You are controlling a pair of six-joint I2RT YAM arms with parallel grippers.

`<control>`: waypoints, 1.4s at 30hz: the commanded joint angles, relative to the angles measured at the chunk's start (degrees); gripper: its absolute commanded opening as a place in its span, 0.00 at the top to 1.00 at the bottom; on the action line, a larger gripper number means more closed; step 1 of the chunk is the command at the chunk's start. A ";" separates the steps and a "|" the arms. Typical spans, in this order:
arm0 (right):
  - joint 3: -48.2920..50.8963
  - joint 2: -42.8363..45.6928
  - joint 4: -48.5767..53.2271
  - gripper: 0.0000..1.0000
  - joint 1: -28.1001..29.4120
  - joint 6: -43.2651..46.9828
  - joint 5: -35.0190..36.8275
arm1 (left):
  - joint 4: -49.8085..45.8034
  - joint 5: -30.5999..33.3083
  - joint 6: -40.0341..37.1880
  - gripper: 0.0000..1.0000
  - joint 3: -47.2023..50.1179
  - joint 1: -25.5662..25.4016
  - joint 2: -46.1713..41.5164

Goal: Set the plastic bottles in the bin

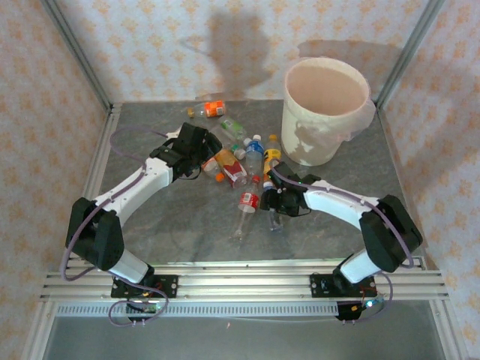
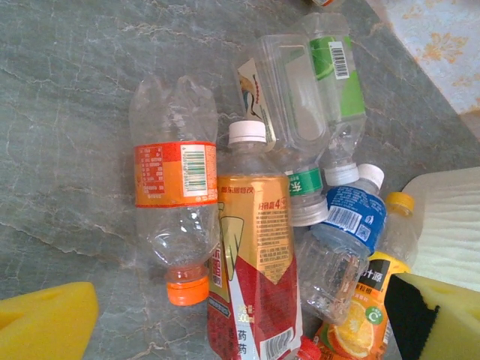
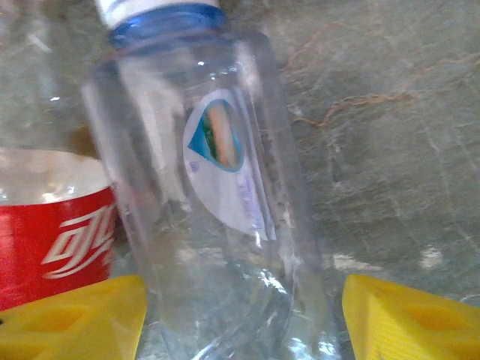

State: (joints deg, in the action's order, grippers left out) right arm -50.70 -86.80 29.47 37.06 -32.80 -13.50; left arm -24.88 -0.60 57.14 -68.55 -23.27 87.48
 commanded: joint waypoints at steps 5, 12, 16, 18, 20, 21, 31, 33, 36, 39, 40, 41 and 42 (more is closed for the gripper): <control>1.56 -0.93 1.58 0.30 0.12 2.31 6.00 | -2.60 1.82 -0.28 0.00 -1.59 -0.06 0.31; 1.01 -4.26 0.82 0.30 0.12 7.70 7.04 | -2.76 0.23 -0.86 0.00 -1.87 -0.05 0.62; 3.04 -3.90 -0.42 0.30 0.12 8.77 8.60 | -3.31 0.25 -1.54 0.00 -0.92 -0.06 -0.03; 3.90 -3.58 -0.17 0.30 0.12 9.50 9.60 | -3.58 0.01 -1.98 0.00 -0.80 -0.03 -0.29; 4.45 -1.93 0.01 0.32 0.13 9.81 10.05 | -3.53 -0.34 -2.34 0.00 -0.70 -0.03 -0.54; 4.78 -0.37 -0.16 0.33 0.12 10.16 9.97 | -3.52 -0.48 -2.47 0.00 -0.71 -0.05 -0.62; 5.06 17.91 -1.81 0.51 0.12 15.81 11.85 | -2.77 -0.41 -2.71 0.00 -0.91 -0.11 -0.82; 3.58 20.80 -2.13 0.53 0.12 17.01 12.23 | -1.82 -0.64 -2.94 0.00 -0.71 -0.07 -0.98; 0.96 22.91 -4.59 0.56 0.12 17.39 12.53 | -0.90 -0.63 -2.93 0.00 -0.58 -0.09 -1.17; -1.36 23.39 -8.63 0.57 0.12 16.80 12.86 | -1.50 0.19 -2.27 0.00 -0.75 -0.03 -1.09; -2.47 23.14 -9.46 0.57 0.12 17.00 12.93 | -1.69 0.41 -2.07 0.00 -0.84 -0.10 -1.09; -3.84 22.73 -10.13 0.57 0.07 17.45 13.26 | -1.81 0.55 -2.12 0.00 -0.84 -0.02 -1.09; -5.09 22.29 -10.70 0.57 0.10 17.99 13.35 | -1.88 0.59 -2.12 0.00 -0.84 -0.04 -1.09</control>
State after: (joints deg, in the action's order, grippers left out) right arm -52.03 -64.45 23.44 37.19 -16.58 -2.52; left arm -26.37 -1.21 55.44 -68.90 -23.27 87.66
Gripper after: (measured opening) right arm 0.455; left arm 0.999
